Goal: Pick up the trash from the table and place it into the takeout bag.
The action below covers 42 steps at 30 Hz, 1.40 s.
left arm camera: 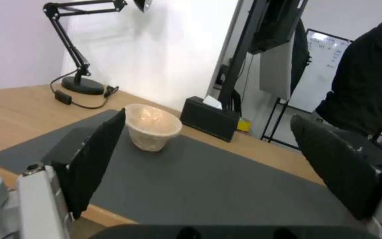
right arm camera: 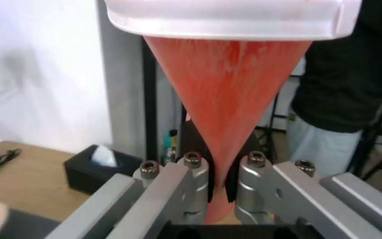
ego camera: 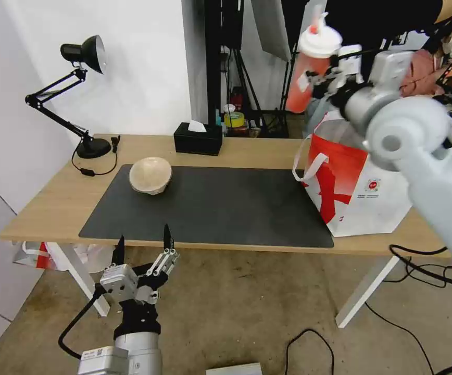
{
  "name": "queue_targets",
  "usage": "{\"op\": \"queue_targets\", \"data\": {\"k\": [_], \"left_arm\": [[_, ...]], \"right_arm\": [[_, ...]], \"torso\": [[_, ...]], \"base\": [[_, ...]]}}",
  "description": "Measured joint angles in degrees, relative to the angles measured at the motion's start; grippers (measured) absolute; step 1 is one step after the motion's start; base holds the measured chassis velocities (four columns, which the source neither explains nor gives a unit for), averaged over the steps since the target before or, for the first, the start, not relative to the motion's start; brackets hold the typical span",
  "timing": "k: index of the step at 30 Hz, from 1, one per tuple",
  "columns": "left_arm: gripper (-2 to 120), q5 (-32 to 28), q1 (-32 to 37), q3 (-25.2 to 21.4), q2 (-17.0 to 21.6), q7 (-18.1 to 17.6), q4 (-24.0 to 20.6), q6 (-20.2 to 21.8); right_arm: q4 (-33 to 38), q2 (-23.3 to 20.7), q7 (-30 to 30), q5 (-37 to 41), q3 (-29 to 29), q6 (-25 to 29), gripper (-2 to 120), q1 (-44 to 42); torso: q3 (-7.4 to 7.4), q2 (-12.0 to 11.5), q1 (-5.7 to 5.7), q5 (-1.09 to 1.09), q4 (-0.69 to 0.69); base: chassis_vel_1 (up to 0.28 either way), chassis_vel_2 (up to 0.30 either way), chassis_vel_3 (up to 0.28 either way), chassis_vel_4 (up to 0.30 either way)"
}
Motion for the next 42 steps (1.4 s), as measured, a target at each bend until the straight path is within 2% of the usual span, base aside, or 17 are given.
{"op": "queue_targets", "data": {"k": [16,42], "left_arm": [[100,-0.1,-0.1,0.4,0.7,0.0,-0.2,0.0],[100,-0.2,0.0,0.3,0.8,-0.1,-0.6,0.0]], "right_arm": [[-6.2,-4.3,-1.9,-0.4,4.6,0.3,4,-1.8],[-5.7,-7.5,-3.0,-2.6,9.0,0.6,3,-8.0]], "torso": [[0.00,0.0,0.00,0.00,0.00],[0.00,0.0,0.00,-0.01,0.00]], "base": [[0.000,0.000,0.000,0.000],[0.000,0.000,0.000,0.000]]}}
